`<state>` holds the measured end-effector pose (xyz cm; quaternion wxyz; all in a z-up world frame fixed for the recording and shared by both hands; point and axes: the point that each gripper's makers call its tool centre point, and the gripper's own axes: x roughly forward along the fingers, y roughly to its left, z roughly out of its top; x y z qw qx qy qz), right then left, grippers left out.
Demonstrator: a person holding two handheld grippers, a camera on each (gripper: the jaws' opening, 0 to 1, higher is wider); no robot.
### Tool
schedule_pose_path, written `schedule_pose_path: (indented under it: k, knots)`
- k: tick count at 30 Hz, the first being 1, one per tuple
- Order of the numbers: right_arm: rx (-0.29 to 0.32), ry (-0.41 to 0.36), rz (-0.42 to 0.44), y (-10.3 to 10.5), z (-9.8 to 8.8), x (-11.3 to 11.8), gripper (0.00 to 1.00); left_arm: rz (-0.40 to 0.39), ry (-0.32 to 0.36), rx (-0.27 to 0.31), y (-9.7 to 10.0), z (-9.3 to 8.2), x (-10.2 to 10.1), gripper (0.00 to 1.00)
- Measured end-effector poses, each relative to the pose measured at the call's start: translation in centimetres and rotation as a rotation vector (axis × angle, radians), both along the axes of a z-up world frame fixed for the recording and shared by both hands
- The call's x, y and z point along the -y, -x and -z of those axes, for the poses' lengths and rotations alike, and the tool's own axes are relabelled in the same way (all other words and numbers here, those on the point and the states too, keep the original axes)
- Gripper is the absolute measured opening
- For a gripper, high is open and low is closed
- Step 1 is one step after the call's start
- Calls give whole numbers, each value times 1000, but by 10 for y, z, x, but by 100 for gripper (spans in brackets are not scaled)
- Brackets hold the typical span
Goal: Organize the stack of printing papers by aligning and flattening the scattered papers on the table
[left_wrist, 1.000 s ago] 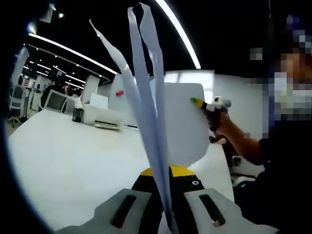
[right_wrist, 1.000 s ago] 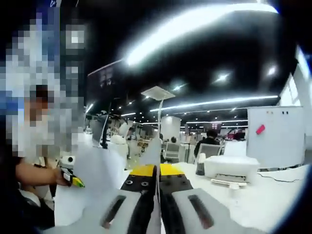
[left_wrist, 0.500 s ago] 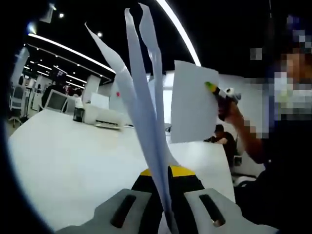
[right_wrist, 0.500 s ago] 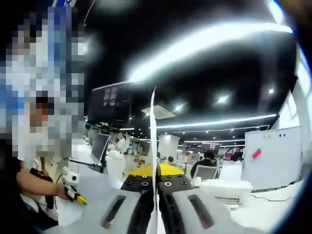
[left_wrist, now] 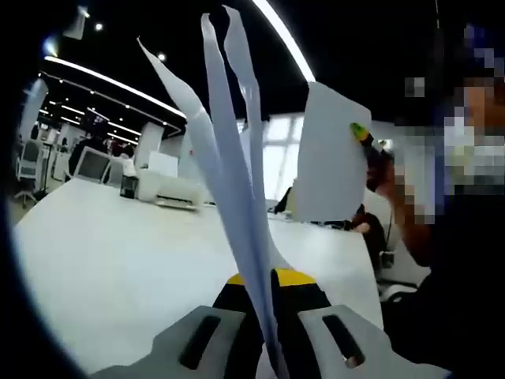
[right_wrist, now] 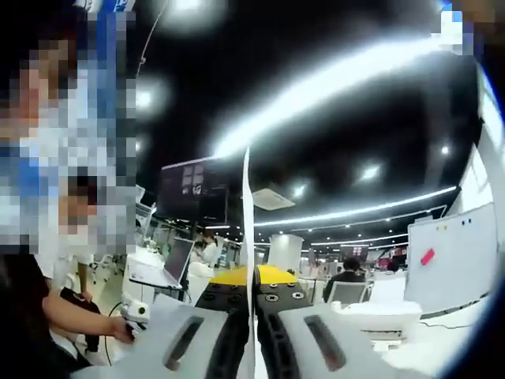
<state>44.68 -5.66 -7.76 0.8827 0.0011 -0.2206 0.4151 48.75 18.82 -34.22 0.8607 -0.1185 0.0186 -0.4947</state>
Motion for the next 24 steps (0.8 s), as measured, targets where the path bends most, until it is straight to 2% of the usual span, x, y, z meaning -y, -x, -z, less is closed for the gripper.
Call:
schedule_pose_path:
  k: [6, 12, 17, 24]
  knots:
    - [20, 16, -33, 20, -3, -12, 0, -1, 5, 1, -1, 0, -2, 6]
    - [55, 18, -110, 43, -12, -19, 0, -4, 16, 1, -2, -1, -5, 6]
    - [21, -6, -160, 43, -9, -22, 0, -7, 19, 4, -3, -2, -6, 6]
    - [-58, -33, -212, 34, 7, -30, 0, -10, 31, 3, -5, -3, -9, 6]
